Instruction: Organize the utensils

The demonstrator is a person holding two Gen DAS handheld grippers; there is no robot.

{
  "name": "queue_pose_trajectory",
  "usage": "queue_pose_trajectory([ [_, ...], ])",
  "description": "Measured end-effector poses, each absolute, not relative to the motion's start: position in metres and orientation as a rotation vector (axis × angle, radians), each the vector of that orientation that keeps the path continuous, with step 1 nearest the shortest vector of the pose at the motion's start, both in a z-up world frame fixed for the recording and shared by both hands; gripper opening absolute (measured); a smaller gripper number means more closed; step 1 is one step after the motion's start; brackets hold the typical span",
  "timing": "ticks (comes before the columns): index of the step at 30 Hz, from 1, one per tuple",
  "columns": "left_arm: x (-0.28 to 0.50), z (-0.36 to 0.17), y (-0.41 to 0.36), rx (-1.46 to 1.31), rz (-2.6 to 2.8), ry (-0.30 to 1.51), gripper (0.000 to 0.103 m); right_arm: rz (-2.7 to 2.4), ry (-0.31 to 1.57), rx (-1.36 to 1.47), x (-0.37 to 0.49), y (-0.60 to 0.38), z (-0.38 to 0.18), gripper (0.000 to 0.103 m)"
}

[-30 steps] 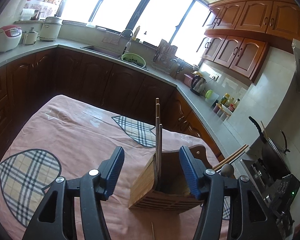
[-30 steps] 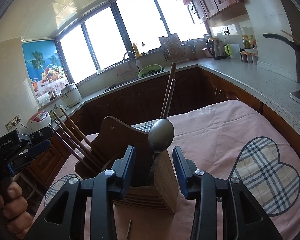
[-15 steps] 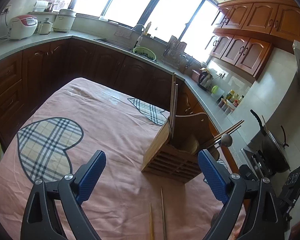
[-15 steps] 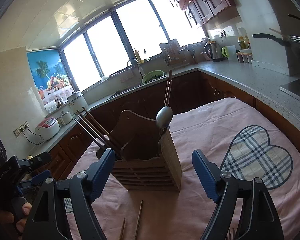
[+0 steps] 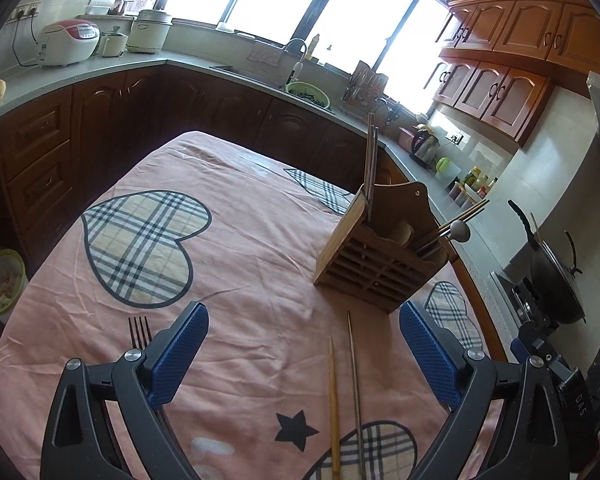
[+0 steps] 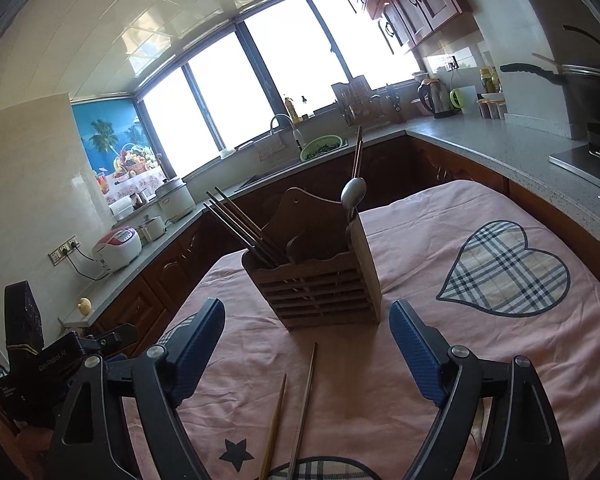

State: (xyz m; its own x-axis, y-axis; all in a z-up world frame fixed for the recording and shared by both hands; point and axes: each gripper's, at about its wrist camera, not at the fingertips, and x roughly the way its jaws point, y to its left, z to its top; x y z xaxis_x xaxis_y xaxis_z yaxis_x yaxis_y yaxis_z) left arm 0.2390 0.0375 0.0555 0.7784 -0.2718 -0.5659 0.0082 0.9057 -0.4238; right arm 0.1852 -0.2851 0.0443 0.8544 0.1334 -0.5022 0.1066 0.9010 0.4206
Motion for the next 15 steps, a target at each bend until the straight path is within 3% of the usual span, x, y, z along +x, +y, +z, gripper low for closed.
queue_pose_trajectory([
  [15, 0.167, 0.036, 0.038, -0.321, -0.126, 0.667, 0.101, 0.006, 0.556, 0.407, 0.125, -0.267, 0.031, 0.095],
])
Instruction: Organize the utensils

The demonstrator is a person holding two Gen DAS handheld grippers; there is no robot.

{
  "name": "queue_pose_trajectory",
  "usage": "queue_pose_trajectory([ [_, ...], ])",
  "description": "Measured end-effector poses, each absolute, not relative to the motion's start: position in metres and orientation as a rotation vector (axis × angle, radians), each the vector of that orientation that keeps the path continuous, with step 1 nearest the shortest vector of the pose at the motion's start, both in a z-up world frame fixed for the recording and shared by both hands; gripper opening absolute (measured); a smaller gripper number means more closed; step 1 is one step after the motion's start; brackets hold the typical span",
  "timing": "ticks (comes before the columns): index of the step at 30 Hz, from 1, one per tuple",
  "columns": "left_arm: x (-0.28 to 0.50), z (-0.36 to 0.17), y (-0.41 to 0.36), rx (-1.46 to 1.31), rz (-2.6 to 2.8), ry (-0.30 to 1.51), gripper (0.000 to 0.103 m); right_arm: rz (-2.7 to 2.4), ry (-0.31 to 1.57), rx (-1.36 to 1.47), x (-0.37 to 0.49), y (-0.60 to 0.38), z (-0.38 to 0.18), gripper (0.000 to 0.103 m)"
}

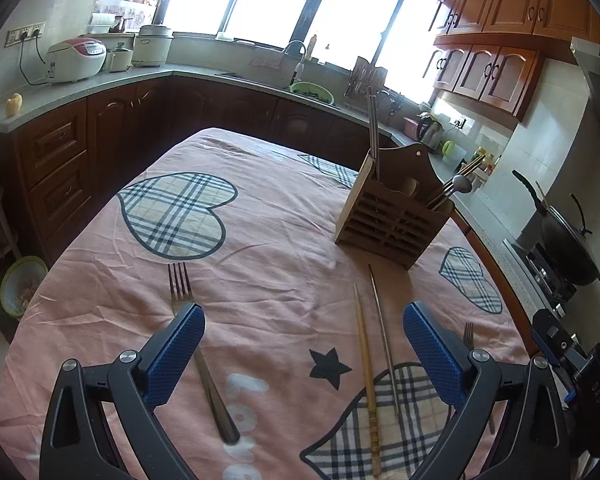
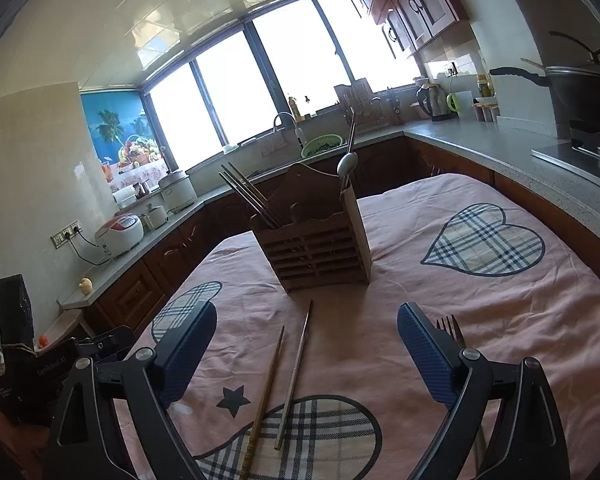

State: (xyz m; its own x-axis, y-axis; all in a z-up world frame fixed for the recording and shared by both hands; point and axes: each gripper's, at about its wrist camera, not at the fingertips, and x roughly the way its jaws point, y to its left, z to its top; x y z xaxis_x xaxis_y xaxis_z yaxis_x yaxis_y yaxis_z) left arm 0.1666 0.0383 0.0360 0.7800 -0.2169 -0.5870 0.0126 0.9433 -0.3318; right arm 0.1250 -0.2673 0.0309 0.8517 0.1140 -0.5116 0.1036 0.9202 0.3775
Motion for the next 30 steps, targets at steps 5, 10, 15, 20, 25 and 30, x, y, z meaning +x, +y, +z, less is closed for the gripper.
queue_pose_trajectory([
  [5, 0.150, 0.033, 0.039, -0.301, -0.105, 0.661, 0.101, 0.002, 0.573, 0.398, 0.113, -0.266, 0.022, 0.096],
  [10, 0.128, 0.043, 0.035, -0.255, -0.100, 0.590, 0.100, -0.011, 0.562, 0.380, 0.102, -0.264, 0.024, 0.096],
  [15, 0.087, 0.064, 0.028, -0.163, -0.074, 0.421, 0.100, -0.029, 0.487, 0.295, 0.084, -0.259, 0.047, 0.097],
  [20, 0.049, 0.074, 0.019, -0.067, -0.049, 0.345, 0.102, -0.058, 0.372, 0.156, 0.054, -0.249, 0.079, 0.103],
  [25, 0.034, 0.064, 0.011, -0.047, -0.038, 0.368, 0.102, -0.071, 0.308, 0.095, 0.030, -0.240, 0.080, 0.103],
  [30, 0.033, 0.052, -0.003, 0.014, -0.016, 0.360, 0.102, -0.070, 0.313, 0.106, 0.028, -0.233, 0.058, 0.103],
])
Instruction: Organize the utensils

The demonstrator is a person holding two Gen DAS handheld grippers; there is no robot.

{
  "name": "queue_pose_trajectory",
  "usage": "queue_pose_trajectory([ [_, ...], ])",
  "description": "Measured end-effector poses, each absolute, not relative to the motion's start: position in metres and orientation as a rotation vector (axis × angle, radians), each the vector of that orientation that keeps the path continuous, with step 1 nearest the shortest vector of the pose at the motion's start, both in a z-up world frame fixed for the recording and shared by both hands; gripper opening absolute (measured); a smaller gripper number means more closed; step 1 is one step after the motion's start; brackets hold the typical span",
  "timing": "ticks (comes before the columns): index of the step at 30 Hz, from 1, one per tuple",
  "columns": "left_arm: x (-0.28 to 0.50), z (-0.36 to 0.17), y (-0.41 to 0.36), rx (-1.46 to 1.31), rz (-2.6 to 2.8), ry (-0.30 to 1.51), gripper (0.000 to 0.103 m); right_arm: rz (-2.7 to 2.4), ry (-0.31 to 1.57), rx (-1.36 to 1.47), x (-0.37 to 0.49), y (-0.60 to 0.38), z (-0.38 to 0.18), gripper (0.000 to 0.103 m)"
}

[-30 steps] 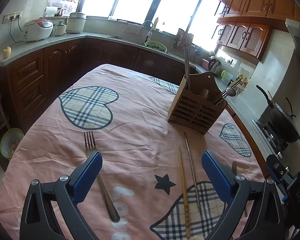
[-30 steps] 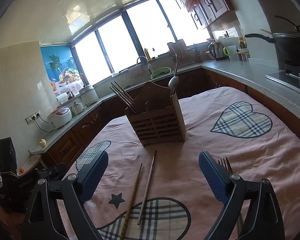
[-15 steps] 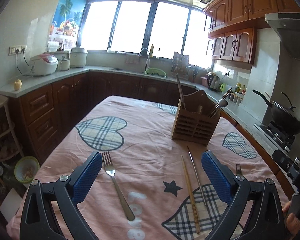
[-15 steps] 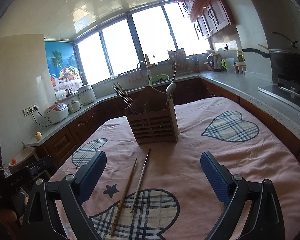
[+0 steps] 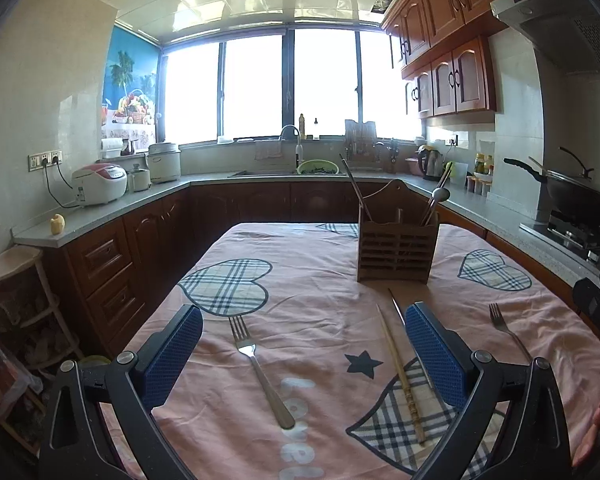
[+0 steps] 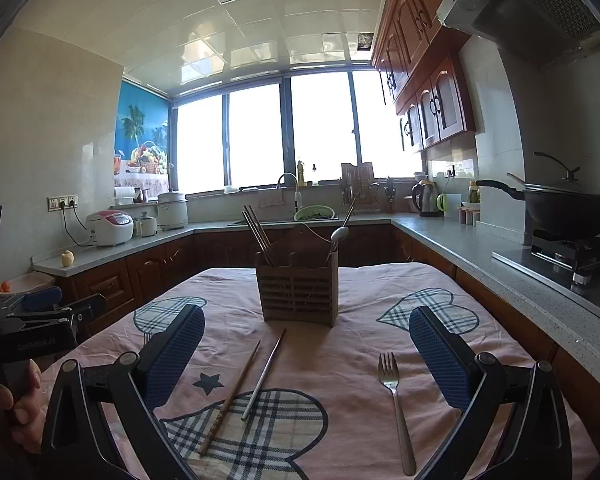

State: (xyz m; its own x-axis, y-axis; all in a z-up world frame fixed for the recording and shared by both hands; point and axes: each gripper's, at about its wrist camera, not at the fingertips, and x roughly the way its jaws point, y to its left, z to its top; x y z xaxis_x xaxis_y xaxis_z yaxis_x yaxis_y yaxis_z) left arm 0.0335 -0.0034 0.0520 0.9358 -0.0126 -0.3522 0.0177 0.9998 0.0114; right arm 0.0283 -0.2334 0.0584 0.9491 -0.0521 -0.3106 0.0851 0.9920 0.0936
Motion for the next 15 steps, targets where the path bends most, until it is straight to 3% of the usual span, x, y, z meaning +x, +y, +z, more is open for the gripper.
queue_pose_trajectory([
  [15, 0.043, 0.040, -0.011, 0.067, 0.028, 0.431, 0.102, -0.065, 0.387, 0.146, 0.028, -0.232, 0.023, 0.103],
])
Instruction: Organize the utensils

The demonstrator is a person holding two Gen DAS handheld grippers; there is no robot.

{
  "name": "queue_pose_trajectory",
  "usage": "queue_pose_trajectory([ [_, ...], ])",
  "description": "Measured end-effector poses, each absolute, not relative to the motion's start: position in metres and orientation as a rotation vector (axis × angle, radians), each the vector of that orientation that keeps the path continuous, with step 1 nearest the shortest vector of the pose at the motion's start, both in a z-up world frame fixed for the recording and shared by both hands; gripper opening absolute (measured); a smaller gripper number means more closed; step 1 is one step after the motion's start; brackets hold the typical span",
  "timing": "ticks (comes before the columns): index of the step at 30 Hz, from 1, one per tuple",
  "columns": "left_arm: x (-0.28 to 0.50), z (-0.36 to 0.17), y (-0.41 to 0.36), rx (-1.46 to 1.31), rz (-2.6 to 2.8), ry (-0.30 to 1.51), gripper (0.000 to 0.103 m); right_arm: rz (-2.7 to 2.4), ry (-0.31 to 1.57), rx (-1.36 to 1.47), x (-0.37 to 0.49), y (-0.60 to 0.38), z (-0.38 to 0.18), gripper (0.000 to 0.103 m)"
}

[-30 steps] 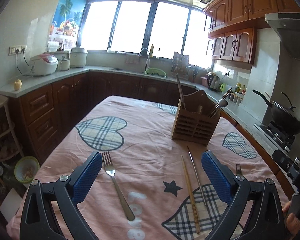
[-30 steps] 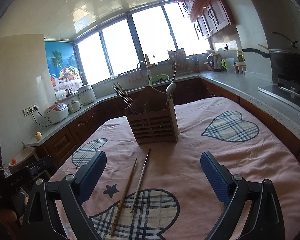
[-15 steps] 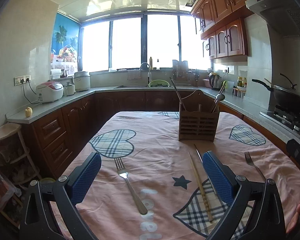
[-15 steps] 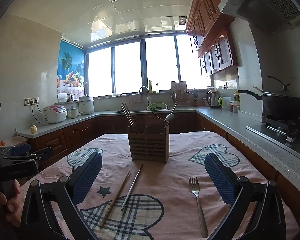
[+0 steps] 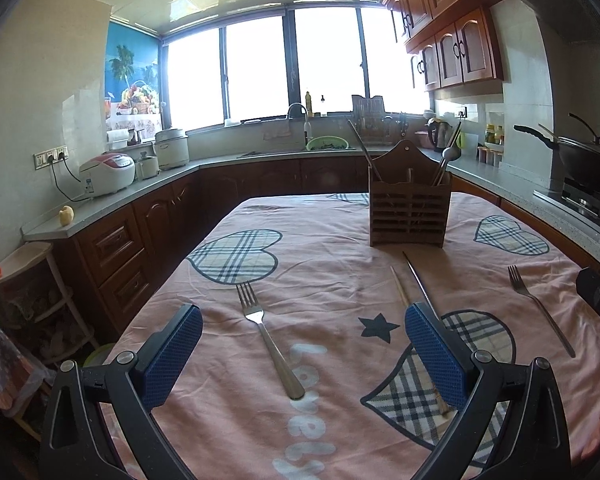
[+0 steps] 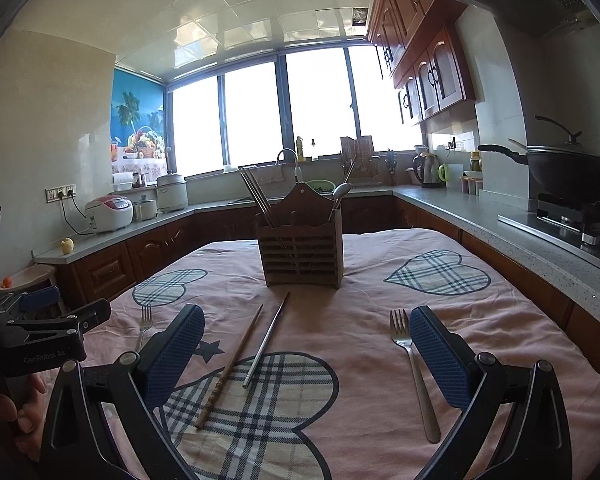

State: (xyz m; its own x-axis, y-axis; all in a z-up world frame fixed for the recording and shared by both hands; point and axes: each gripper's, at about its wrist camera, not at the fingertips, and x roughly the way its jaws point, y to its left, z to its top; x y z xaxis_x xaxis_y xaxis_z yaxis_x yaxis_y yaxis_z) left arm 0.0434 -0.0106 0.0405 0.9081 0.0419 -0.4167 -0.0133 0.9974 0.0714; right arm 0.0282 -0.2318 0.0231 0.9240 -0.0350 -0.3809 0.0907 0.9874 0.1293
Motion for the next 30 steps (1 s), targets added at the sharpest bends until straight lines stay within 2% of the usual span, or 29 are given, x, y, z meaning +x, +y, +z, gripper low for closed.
queue_pose_trajectory([
  [30, 0.013, 0.033, 0.002, 0.014, -0.007, 0.279, 0.102, -0.076, 0.267, 0.136, 0.010, -0.225, 0.036, 0.103],
])
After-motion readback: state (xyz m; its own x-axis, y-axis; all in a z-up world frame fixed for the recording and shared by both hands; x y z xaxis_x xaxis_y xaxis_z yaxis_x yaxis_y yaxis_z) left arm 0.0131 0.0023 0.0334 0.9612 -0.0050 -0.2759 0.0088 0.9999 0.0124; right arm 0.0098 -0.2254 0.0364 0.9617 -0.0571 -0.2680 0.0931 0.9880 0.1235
